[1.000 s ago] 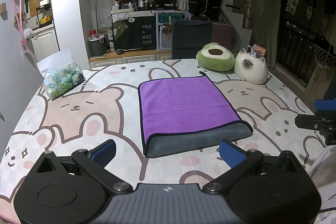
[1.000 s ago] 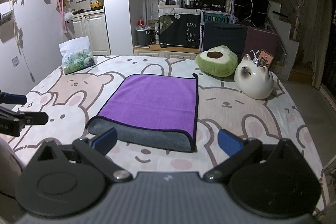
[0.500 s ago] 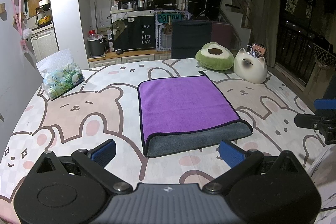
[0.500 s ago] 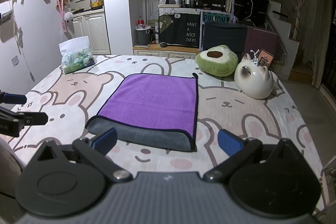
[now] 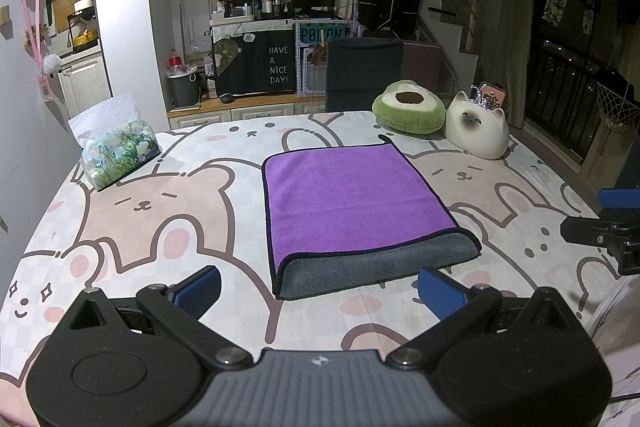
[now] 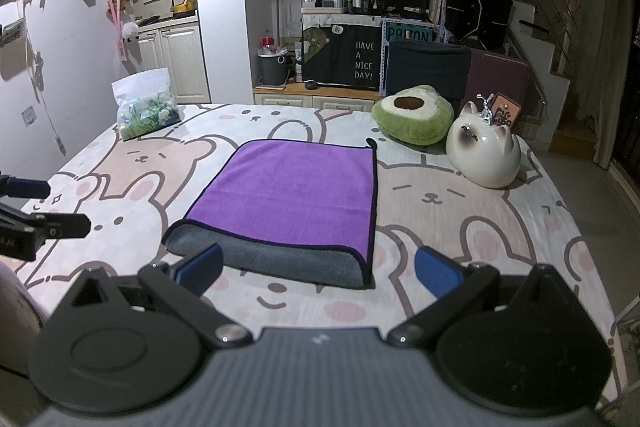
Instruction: Fold towel
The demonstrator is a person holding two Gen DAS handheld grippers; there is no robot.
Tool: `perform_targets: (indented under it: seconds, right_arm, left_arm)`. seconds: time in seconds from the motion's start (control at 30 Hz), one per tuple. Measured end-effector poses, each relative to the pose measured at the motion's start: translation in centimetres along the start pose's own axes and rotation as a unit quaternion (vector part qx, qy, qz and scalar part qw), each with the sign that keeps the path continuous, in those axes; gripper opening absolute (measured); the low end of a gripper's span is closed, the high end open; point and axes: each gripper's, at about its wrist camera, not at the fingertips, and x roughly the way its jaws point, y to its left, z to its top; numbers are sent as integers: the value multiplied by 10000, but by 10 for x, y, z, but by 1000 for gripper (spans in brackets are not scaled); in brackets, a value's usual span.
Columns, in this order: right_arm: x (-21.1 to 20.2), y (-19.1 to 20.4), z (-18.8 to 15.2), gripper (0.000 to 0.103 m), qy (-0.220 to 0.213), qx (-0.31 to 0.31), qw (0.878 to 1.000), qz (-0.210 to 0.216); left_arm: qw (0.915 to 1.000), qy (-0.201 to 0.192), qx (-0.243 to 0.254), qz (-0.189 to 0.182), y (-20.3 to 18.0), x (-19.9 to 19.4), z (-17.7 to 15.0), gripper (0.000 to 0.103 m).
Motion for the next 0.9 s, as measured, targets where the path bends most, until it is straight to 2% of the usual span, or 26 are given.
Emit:
perform_targets:
  seconds: [0.4,0.9]
  right_arm:
    - [1,0,0,103,-28,-39,10000,46]
    - [-4,0,4,103,-85,-137,9999,32]
  left_arm:
    - [10000,-18,-15,-23,2,-2,2,103]
    - [9998,-88,22,177,-3,0,10,103]
